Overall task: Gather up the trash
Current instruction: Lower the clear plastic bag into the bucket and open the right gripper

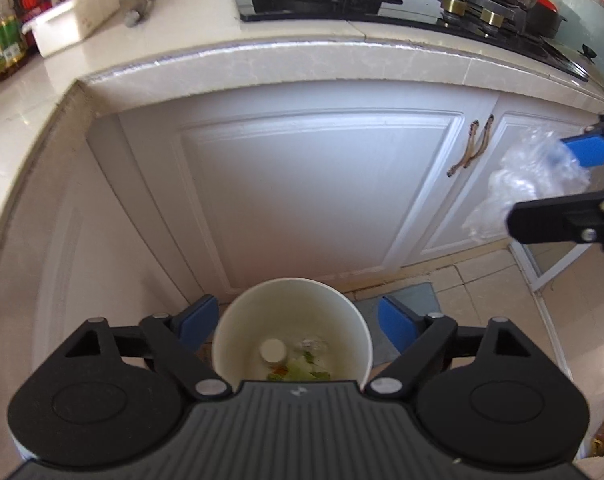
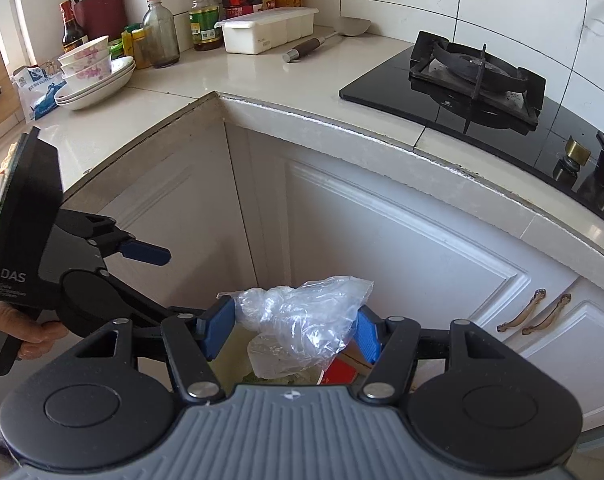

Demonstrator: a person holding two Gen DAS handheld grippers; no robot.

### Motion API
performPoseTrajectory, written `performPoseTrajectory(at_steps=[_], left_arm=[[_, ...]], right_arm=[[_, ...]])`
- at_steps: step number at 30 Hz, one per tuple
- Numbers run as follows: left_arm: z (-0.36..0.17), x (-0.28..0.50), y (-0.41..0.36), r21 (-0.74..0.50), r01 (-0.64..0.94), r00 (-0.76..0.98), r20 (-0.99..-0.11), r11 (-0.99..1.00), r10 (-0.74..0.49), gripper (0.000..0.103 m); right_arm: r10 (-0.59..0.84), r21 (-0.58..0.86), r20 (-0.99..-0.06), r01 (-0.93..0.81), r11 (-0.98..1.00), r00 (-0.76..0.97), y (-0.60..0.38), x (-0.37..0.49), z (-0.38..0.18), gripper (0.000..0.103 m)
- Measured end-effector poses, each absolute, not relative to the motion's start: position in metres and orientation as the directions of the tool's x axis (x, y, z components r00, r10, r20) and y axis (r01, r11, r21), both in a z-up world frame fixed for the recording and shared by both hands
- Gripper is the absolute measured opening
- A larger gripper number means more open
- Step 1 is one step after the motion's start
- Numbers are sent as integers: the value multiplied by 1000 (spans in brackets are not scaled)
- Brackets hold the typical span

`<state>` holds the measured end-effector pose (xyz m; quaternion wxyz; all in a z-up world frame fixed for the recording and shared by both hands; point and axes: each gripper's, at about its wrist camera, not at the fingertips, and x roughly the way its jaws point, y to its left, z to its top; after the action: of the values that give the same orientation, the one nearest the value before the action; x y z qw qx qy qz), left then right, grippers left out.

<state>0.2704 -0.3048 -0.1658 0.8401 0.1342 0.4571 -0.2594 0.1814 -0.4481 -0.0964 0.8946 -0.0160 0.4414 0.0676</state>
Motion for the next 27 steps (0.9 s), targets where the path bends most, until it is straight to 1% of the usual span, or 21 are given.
performPoseTrajectory(at_steps=[5,11,17,24,27], left_arm=[[-148,255,-292,51,536,499,-824,843,-268,91],[-127,239,-272,91,470,538,-818,878,-203,92],[-108,227,-252,129,374,593,-795,918,-130,92],[-91,213,-226,131,244,636,-769,961,-56,95],[-89,207,-212,136,181,644,-765,974,-13,95]], right_arm=[[123,50,-803,-139,989,584,-446,197,-121,67],[154,81,-848,-163,983,508,-431,226,-176,68],[205,103,-877,-247,964,434,-399,254,-220,68],[243,100,-900,-371,923,362,-356,284,-255,68],[238,76,-905,-416,906,354,-340,294,-265,71]])
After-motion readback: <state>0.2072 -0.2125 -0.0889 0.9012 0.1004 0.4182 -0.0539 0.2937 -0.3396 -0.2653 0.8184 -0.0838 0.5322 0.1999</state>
